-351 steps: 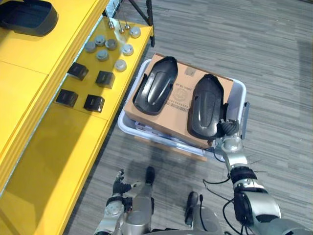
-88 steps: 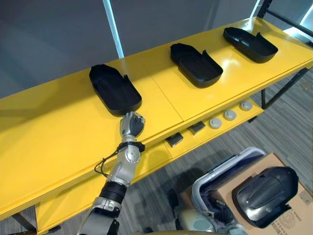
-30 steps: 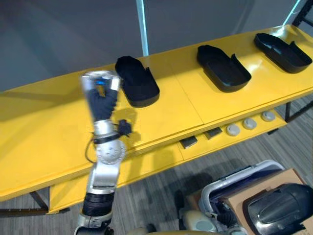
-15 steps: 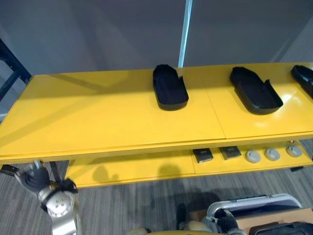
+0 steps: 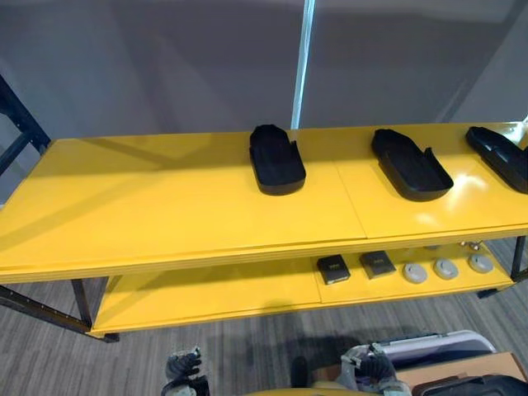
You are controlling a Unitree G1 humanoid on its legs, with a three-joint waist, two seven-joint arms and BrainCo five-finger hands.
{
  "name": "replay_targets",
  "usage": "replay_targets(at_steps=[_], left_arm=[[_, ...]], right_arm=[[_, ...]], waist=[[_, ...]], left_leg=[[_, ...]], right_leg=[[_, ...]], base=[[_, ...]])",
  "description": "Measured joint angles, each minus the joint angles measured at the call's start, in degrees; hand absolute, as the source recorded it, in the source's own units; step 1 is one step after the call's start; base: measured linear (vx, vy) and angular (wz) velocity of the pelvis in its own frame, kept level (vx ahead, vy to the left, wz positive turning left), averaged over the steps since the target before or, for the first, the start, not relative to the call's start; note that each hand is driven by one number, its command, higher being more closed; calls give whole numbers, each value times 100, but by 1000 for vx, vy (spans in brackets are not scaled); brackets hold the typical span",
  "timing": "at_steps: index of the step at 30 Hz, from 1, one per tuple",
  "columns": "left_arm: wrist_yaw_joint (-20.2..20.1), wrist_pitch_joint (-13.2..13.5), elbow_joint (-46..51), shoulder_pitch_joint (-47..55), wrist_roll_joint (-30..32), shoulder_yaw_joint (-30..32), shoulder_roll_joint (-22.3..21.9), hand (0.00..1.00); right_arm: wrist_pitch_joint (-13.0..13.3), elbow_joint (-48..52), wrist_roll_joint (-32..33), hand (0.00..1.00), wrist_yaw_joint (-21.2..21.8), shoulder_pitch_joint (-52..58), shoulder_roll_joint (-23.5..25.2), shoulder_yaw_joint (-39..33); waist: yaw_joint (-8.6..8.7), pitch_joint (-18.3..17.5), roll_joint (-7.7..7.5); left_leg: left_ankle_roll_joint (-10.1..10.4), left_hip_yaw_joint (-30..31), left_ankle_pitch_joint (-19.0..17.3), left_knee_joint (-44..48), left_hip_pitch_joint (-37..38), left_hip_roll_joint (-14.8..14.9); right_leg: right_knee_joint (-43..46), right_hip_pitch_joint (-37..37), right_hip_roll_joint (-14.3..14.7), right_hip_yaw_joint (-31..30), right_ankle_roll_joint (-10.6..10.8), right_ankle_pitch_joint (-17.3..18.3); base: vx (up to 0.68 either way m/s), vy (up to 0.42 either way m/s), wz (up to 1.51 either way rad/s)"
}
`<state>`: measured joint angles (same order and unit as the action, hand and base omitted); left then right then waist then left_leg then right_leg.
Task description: Walk over and take plastic housings, then place them on the shelf
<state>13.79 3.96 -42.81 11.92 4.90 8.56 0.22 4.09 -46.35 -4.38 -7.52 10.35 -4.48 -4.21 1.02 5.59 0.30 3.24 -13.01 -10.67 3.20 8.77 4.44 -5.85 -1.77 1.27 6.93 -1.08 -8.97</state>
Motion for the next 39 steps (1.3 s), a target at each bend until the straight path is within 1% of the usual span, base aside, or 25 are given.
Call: replay_targets(at_steps=[3,6,7,9,12,15,16,19,20,23,24,25,26,27,28,29,31,32,33,34,35,36,37,38,39], left_arm=[[-7,0,2,-82,58,-217,14,0],[-21,0,4,-174,153,-355,56,0],[-31,0,7,-188,209,-352,58,0],[-51,1,21,-188,248,-343,63,0],[-99,1,45,-172,244,-344,59,0],[-87,28,47,-241,217,-348,59,0],[-82,35,46,-309,205,-348,66,0],[-18,54,35,-589,191,-458,88,0],[-1,55,-12,-698,195,-463,108,0],[12,57,-69,-820,235,-463,266,0],[23,58,-89,-820,250,-463,345,0],[28,59,-88,-815,276,-475,394,0],[30,59,-96,-829,320,-484,410,0],[28,52,-112,-962,384,-520,493,0],[20,29,-118,-975,479,-536,490,0],[19,29,-116,-980,489,-573,476,0],[1,21,-114,-921,512,-660,445,0],[-1,20,-115,-920,551,-673,431,0],[-2,20,-115,-921,601,-668,386,0],[-3,1,-116,-921,602,-633,361,0],[-2,-28,-130,-931,600,-607,363,0],[0,-48,-155,-941,600,-575,311,0],[0,-43,-190,-904,600,-576,228,0],[-1,-42,-205,-920,600,-578,226,0],[-1,-46,-235,-922,600,-590,222,0]], right_arm=[[6,4,50,0,-4,-9,18,-43],[-20,6,170,0,-8,-26,44,-92],[-30,20,175,0,-1,-42,78,-163],[-40,68,165,0,-6,-82,107,-152],[-5,67,145,0,-69,-246,108,42],[42,74,127,0,-132,-458,68,77],[53,77,119,0,-134,-488,64,75],[56,87,71,0,-134,-663,36,70],[52,84,30,0,-134,-771,44,68],[50,89,-71,0,-127,-1059,122,91],[53,126,-88,0,-131,-1133,132,216],[38,224,-144,0,-129,-1233,135,381],[39,228,-189,0,-130,-1284,135,458],[108,271,-271,0,-139,-1427,126,470],[83,259,-303,0,-121,-1540,82,475],[76,252,-303,0,-118,-1548,71,478],[81,240,-313,0,-115,-1387,103,488],[80,217,-313,0,-112,-1325,107,500],[83,178,-334,0,-112,-1269,115,579],[79,160,-379,0,-105,-1334,129,731],[79,149,-441,0,-103,-1337,129,762],[86,80,-527,0,-106,-1422,130,769],[79,24,-537,0,-110,-1496,131,778],[78,23,-538,0,-112,-1492,135,767],[53,-14,-546,0,-112,-1476,135,749]], waist=[[3,13,17],[31,65,25],[41,118,91],[10,161,24],[-34,216,-32],[-11,285,101],[-12,287,102],[57,306,123],[66,327,99],[27,508,-64],[5,531,-110],[12,544,-145],[19,581,-114],[91,676,-104],[112,768,-42],[110,779,-14],[110,770,-42],[110,743,-84],[107,685,-177],[47,635,-294],[13,623,-304],[-65,578,-265],[-112,467,-230],[-127,451,-262],[-180,453,-270]], left_leg=[[5,-24,2,-20,0,11],[97,-37,-96,129,-5,72],[141,-62,-198,285,-28,126],[295,-131,-329,657,-103,195],[288,280,-334,1488,-476,112],[104,841,-489,1684,-533,-13],[125,890,-512,1666,-539,-37],[-124,917,-743,1419,-523,-89],[-214,816,-841,1312,-515,-124],[-310,291,-891,1319,-518,-346],[-350,-57,-892,1406,-641,-417],[-603,-401,-775,1487,-870,-442],[-704,-520,-752,1445,-956,-425],[-832,-702,-669,1285,-987,-428],[-850,-847,-618,1278,-948,-341],[-855,-910,-614,1289,-908,-295],[-856,-1057,-613,1268,-618,-242],[-855,-1105,-614,1276,-586,-250],[-849,-1264,-618,1320,-579,-258],[-834,-1512,-623,1413,-627,-259],[-807,-1566,-614,1426,-650,-243],[-733,-1690,-563,1385,-653,-126],[-715,-1910,-553,1376,-713,28],[-715,-2079,-553,1392,-697,38],[-706,-2380,-548,1355,-559,68]], right_leg=[[16,-17,16,-17,2,19],[18,36,59,-23,5,92],[18,62,95,-63,-33,133],[26,77,161,-248,-48,159],[240,-146,134,-703,-15,154],[327,-285,204,-1059,61,112],[372,-346,213,-1118,75,105],[484,-610,255,-1273,167,-2],[514,-728,271,-1393,228,-88],[544,-926,240,-2003,442,-360],[445,-1082,212,-2241,544,-646],[99,-1219,171,-2187,555,-1210],[212,-1357,173,-1852,512,-1193],[1298,-1709,154,-995,94,-261],[2383,-1824,164,-468,-180,608],[2801,-1782,167,-297,-145,921],[3694,-1201,-23,104,-41,1864],[3804,-1078,-103,176,10,2041],[3932,-916,-308,366,94,2247],[3747,-946,-348,412,140,2221],[3542,-916,-273,403,75,2156],[2833,-706,-32,217,15,1965],[2367,-519,66,199,-112,1967],[2425,-497,-25,267,-228,2054],[2345,-488,-111,400,-118,2062]], base=[[40,53,-5],[51,56,-3],[68,60,-13],[59,47,-39],[19,15,-68],[-2,70,-66],[-25,120,-52],[-60,157,-32],[-91,184,-66],[-172,160,-100],[-225,147,-126],[-236,122,-118],[-245,106,-86],[-173,63,-69],[-145,73,-66],[-107,66,-59],[-99,54,-33],[-49,5,-27],[-48,-8,-69],[-63,-22,-95],[-94,-40,-150],[-104,-111,-161],[-103,-126,-156],[-89,-125,-147],[-98,-65,-117]])
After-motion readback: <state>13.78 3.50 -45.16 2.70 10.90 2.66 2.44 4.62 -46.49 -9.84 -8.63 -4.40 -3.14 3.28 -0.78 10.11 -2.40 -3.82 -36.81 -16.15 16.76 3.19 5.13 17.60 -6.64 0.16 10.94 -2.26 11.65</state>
